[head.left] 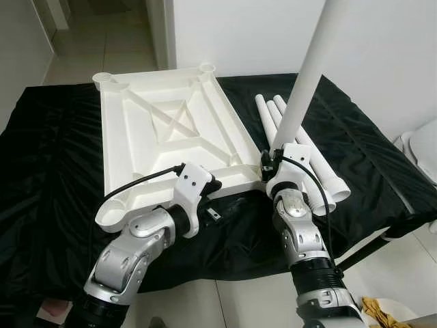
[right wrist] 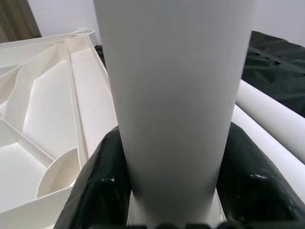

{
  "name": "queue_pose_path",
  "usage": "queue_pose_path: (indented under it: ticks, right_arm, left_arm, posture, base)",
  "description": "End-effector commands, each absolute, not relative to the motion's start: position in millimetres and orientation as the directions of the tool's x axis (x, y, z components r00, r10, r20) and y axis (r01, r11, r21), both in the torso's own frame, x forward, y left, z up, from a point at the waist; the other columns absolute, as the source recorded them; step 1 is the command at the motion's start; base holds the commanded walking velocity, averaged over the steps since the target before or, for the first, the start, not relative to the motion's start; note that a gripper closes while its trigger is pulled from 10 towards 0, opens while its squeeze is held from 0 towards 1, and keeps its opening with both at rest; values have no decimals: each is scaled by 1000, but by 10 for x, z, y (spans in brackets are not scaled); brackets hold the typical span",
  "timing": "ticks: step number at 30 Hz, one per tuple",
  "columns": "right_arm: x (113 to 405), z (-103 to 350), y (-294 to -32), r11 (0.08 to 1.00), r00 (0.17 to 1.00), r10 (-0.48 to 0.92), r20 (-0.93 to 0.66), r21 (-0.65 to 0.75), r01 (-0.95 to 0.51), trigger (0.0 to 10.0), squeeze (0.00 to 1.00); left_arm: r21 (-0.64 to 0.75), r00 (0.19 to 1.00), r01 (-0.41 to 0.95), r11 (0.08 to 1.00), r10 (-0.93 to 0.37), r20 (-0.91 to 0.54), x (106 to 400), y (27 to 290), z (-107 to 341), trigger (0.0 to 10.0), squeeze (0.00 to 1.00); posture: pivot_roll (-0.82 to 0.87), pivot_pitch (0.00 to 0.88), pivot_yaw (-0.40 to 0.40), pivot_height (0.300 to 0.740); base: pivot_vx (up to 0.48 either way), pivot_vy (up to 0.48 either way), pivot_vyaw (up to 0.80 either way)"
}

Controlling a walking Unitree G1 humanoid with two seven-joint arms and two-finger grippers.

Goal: Building children table

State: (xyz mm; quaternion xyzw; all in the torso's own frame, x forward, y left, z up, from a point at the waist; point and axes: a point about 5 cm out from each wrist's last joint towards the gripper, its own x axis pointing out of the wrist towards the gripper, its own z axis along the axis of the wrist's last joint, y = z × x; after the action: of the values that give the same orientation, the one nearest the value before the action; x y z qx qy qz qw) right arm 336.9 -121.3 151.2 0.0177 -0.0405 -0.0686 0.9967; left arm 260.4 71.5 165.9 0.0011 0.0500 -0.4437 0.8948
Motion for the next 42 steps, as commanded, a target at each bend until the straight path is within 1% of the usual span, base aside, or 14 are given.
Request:
queue_pose_path:
  ticks: [1,9,10,11,29,30,31,32,34,36,37,38,39,42]
  right_arm:
    - [3358,1470,-1291,979,978,-200,57,40,198,10000,0]
    - [3349,1473,-1186,989,988,-144,58,48,142,10000,0]
    - [3344,1476,-1198,988,987,-150,61,43,148,10000,298]
    - [3342,1474,-1204,988,987,-151,60,46,148,10000,1000]
    - [3325,1524,-1268,991,987,-122,105,74,115,10000,1000]
    - [3323,1523,-1254,994,991,-86,106,83,78,10000,588]
    - [3321,1521,-1243,995,993,-58,107,92,48,10000,27]
    - [3321,1519,-1245,994,994,-22,108,106,11,10000,0]
    - [3322,1517,-1249,993,994,-1,108,115,-12,10000,0]
    - [3331,1528,-1255,987,988,95,119,116,-109,10000,0]
    - [3331,1528,-1255,987,988,95,119,116,-109,10000,0]
    - [3334,1538,-1263,980,980,154,126,111,-168,10000,0]
    - [3334,1538,-1263,980,980,154,126,111,-168,10000,0]
    - [3349,1546,-1317,963,961,244,129,82,-256,10000,0]
  left_arm:
    - [-43,590,802,596,-802,-96,2575,701,1647,10000,0]
    - [-43,588,803,594,-803,-96,2573,700,1647,10000,0]
    - [-43,588,804,594,-803,-96,2570,697,1647,10000,0]
    - [-43,588,804,593,-803,-96,2569,695,1647,10000,0]
    - [-45,589,802,595,-802,-99,2561,702,1643,10000,0]
    - [-45,590,802,596,-801,-99,2561,705,1641,10000,0]
    - [-46,591,801,597,-801,-100,2562,707,1640,10000,0]
    - [-46,591,801,597,-800,-100,2563,709,1640,10000,0]
    - [-46,592,800,598,-800,-100,2564,710,1640,10000,0]
    - [-46,593,799,599,-799,-100,2565,712,1642,10000,0]
    - [-46,593,799,599,-799,-100,2565,712,1642,10000,0]
    - [-45,593,799,599,-799,-100,2567,713,1643,10000,0]
    - [-45,593,799,599,-799,-100,2567,713,1643,10000,0]
    - [-45,594,799,600,-798,-100,2571,716,1645,10000,0]
  posture:
    - [-36,15,-33,740]
    - [-39,17,-33,740]
    - [-39,15,-33,740]
    - [-39,16,-33,740]
    - [-36,22,-33,740]
    - [-36,22,-33,740]
    - [-36,22,-33,740]
    - [-37,25,-33,740]
    - [-37,25,-33,740]
    - [-38,27,-30,740]
    - [-38,27,-30,740]
    - [-39,27,-29,740]
    - [-39,27,-29,740]
    - [-39,28,-27,740]
  base:
    - [0,0,0]
    - [0,0,0]
    - [0,0,0]
    - [0,0,0]
    - [0,0,0]
    - [0,0,0]
    - [0,0,0]
    - [0,0,0]
    - [0,0,0]
    - [0,0,0]
    - [0,0,0]
    - [0,0,0]
    - [0,0,0]
    - [0,0,0]
